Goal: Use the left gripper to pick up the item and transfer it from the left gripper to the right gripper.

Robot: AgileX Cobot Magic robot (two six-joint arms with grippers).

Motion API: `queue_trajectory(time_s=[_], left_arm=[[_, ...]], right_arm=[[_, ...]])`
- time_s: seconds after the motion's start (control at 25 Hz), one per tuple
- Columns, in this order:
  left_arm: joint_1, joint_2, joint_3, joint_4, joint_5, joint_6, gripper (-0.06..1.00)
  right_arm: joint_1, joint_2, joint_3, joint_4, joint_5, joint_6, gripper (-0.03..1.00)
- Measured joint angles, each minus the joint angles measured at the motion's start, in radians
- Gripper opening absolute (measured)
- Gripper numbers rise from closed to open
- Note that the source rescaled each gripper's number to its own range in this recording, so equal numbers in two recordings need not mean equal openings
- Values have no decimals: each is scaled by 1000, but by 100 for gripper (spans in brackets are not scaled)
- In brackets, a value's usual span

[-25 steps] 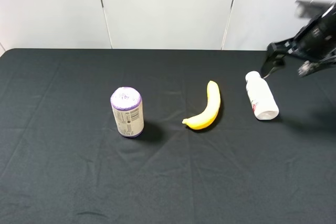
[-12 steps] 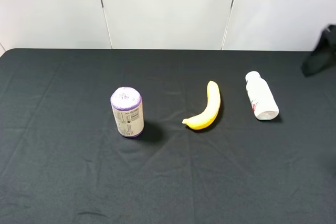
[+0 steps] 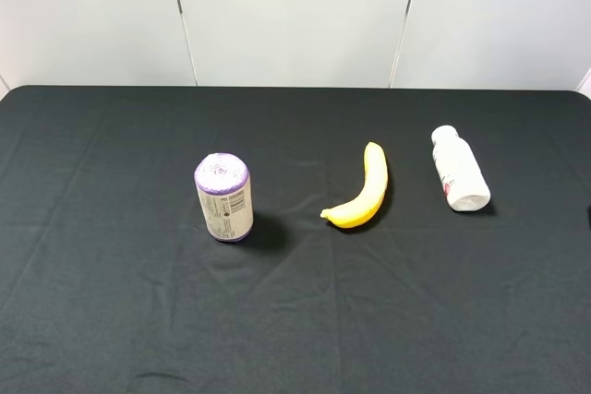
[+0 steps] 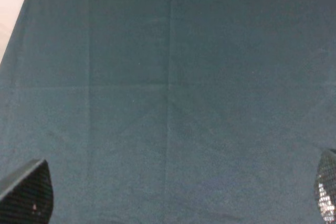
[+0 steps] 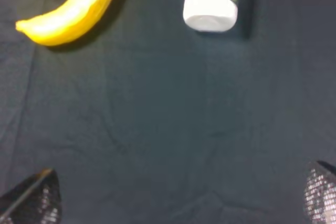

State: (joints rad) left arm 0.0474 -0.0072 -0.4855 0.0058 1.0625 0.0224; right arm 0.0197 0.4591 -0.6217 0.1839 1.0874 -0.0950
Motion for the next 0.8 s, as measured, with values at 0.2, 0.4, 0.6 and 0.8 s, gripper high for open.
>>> queue_trajectory(time_s=[0.2,0.4,0.6,0.8], left_arm=[[0,0,0,0,0,0,100],[0,0,0,0,0,0,100],[0,0,0,-6,0,0,100],[0,0,0,-6,0,0,100]], right_arm=[[0,-226,65,-49,-40,4,100],[0,-378,112,-145,-49,64,100],[0,-433,125,-161,-68,95,100],[0,-434,125,-163,-69,100,100]])
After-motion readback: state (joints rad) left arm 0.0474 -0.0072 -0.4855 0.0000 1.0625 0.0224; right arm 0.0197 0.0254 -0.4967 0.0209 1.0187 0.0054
